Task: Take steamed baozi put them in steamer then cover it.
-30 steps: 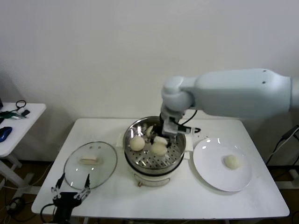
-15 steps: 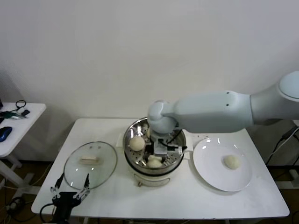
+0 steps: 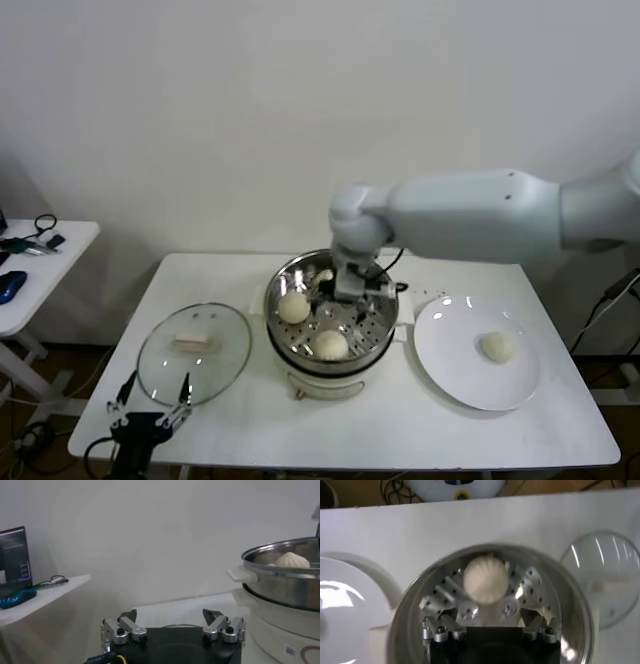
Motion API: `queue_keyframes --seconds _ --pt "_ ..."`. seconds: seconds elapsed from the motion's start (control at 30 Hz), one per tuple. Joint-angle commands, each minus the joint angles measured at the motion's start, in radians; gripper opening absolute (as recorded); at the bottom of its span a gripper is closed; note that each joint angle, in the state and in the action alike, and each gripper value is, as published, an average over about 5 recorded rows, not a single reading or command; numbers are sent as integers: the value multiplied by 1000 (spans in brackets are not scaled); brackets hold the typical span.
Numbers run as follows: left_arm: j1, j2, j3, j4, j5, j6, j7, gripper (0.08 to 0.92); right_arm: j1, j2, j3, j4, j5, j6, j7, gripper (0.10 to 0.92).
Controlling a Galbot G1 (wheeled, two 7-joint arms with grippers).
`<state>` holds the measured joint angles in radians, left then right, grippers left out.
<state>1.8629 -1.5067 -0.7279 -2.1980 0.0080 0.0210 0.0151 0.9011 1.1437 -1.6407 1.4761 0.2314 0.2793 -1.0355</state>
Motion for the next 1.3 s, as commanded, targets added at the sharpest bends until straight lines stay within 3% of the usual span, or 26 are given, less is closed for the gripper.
queue_keyframes --seconds 0.03,0.2,0.47,0.77,1.3 --pt "1 1 0 -2 0 0 0 823 276 -320 -253 -155 388 -231 -157 823" --pt "-3 2 1 -7 -2 4 3 823 168 -525 -343 -157 317 -371 -87 823" --pt "-3 -1 3 -8 -1 6 4 823 -336 -693 33 -196 75 -460 -9 823" --pt "-4 -14 7 3 18 9 6 823 -656 -618 332 -341 -57 -452 32 823" --pt "6 -28 5 17 27 0 1 823 -753 -492 445 -466 -93 -448 68 822"
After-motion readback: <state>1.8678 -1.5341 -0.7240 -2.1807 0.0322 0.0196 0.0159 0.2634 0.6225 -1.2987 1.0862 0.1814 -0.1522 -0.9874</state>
